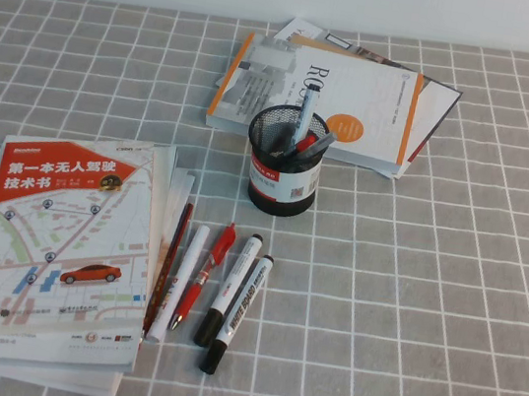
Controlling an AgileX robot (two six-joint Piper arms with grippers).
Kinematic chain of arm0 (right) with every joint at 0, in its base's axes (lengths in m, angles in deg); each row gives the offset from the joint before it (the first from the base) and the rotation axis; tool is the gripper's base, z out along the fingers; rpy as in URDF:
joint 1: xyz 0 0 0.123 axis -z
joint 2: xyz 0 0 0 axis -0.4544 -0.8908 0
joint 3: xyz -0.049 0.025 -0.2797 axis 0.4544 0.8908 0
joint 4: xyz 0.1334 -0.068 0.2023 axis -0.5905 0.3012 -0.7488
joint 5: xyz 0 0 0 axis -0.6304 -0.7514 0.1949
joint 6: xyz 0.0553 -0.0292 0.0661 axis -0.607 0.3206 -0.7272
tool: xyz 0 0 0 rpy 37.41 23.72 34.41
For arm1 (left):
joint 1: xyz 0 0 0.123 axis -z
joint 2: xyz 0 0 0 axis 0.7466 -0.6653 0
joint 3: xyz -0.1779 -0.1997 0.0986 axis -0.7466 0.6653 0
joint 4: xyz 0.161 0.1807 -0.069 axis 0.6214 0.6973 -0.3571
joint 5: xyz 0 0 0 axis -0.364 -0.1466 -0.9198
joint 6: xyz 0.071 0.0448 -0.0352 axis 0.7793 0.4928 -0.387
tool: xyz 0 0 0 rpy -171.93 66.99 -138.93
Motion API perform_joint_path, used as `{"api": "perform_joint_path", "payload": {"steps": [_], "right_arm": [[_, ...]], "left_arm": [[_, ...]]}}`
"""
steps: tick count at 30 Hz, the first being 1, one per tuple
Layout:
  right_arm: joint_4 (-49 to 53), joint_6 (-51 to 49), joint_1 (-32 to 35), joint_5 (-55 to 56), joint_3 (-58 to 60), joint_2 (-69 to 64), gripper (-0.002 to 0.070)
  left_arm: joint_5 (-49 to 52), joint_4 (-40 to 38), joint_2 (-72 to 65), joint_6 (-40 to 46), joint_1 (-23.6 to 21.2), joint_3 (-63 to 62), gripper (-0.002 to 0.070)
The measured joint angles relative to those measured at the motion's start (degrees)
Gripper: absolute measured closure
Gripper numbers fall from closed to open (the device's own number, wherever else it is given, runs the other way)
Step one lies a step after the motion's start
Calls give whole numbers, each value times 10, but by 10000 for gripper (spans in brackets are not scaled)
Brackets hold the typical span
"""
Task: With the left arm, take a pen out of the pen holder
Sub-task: 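Take a marker out of the pen holder and lay it on the table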
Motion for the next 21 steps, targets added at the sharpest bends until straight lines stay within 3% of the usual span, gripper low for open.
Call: {"api": "perform_joint_path", "payload": {"steps": [15, 21], "right_arm": [[0, 0, 0, 0, 0, 0, 689], [0, 0, 0, 0, 0, 0, 688]], "left_arm": [[-4, -30, 0, 0, 0, 0, 678], [-65, -31, 0, 0, 0, 0, 678]]}}
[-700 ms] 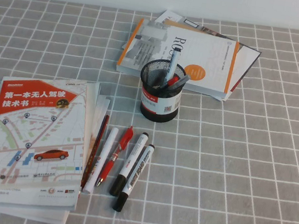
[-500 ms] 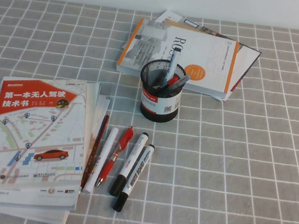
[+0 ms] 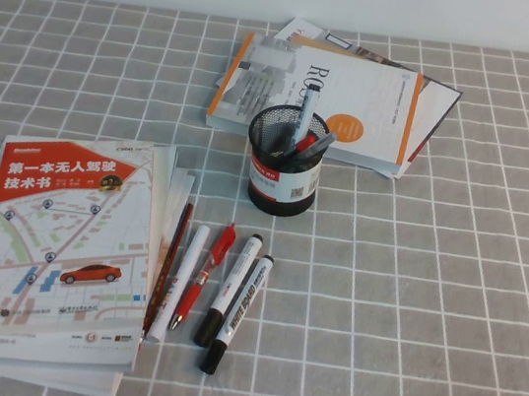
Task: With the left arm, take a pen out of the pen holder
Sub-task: 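Take a marker out of the pen holder and lay it on the table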
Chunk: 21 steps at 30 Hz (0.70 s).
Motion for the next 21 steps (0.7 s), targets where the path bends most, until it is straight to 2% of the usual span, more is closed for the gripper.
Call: {"api": "perform_joint_path", "payload": {"steps": [4, 11, 14, 21], "right_arm": [[0, 0, 0, 0, 0, 0, 689], [0, 0, 0, 0, 0, 0, 689], [0, 0, 0, 0, 0, 0, 689], [0, 0, 0, 0, 0, 0, 689]], "left_arm": [[-59, -43, 0, -27, 0, 0, 678], [-180, -278, 0, -229, 0, 0, 678], [-217, -317, 0, -237, 0, 0, 678], [-248, -330, 0, -176, 0, 0, 678]]}}
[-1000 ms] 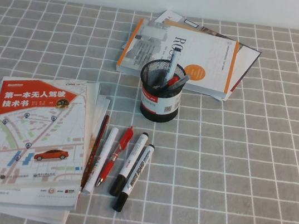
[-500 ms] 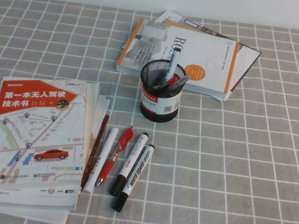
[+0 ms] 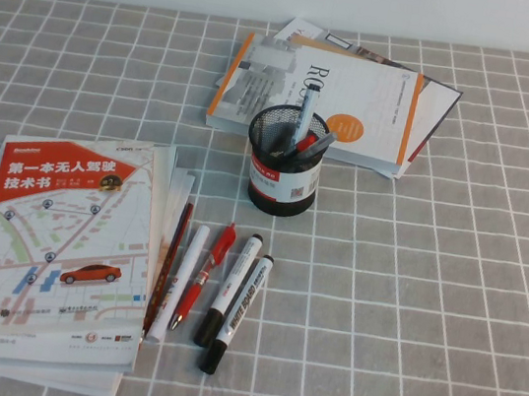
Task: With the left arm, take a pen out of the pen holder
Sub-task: 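Take a marker out of the pen holder and lay it on the table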
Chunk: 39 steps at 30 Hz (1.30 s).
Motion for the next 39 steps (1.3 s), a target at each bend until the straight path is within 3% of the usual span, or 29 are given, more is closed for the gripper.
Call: {"api": "perform_joint_path", "payload": {"steps": [8, 15, 20, 24, 31, 35, 39], "right_arm": [[0, 0, 0, 0, 0, 0, 689], [0, 0, 0, 0, 0, 0, 688], [0, 0, 0, 0, 0, 0, 689], [0, 0, 0, 0, 0, 0, 689], [0, 0, 0, 0, 0, 0, 688], [0, 0, 0, 0, 0, 0, 689], [0, 0, 0, 0, 0, 0, 689]], "left_arm": [[189, 29, -9, 43, 0, -9, 678], [347, 50, -150, 308, 0, -192, 678], [364, 45, -294, 385, 0, -287, 678], [382, -37, -406, 456, 0, -350, 678], [495, -282, -608, 777, 3, -466, 678], [496, -329, -690, 904, 35, -528, 678], [484, -338, -766, 985, 98, -571, 678]]}}
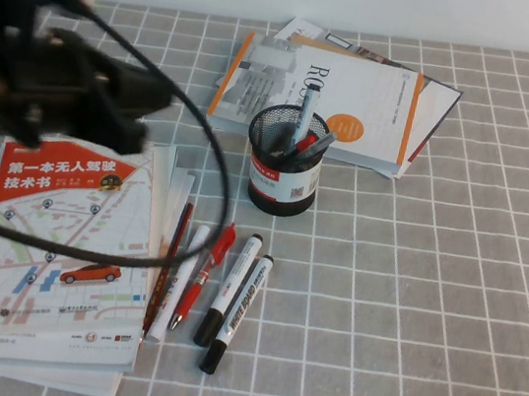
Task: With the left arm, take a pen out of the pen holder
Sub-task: 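Take a marker out of the pen holder and lay it on the table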
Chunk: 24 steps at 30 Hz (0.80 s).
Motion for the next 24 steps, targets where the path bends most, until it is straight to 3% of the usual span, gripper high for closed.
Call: {"api": "perform_joint_path", "payload": {"steps": [5, 12, 14, 21, 24], "right_arm": [[0, 0, 0, 0, 0, 0, 689], [0, 0, 0, 0, 0, 0, 689], [0, 0, 0, 0, 0, 0, 689], [0, 0, 0, 0, 0, 0, 689], [0, 0, 0, 0, 0, 0, 689]], "left_arm": [[-36, -1, -77, 100, 70, -39, 630], [-104, -22, -156, 227, 137, -60, 326], [-120, -46, -170, 266, 148, -62, 269], [-113, -215, -216, 484, 166, -65, 224], [-106, -242, -239, 523, 166, -75, 223]]}}
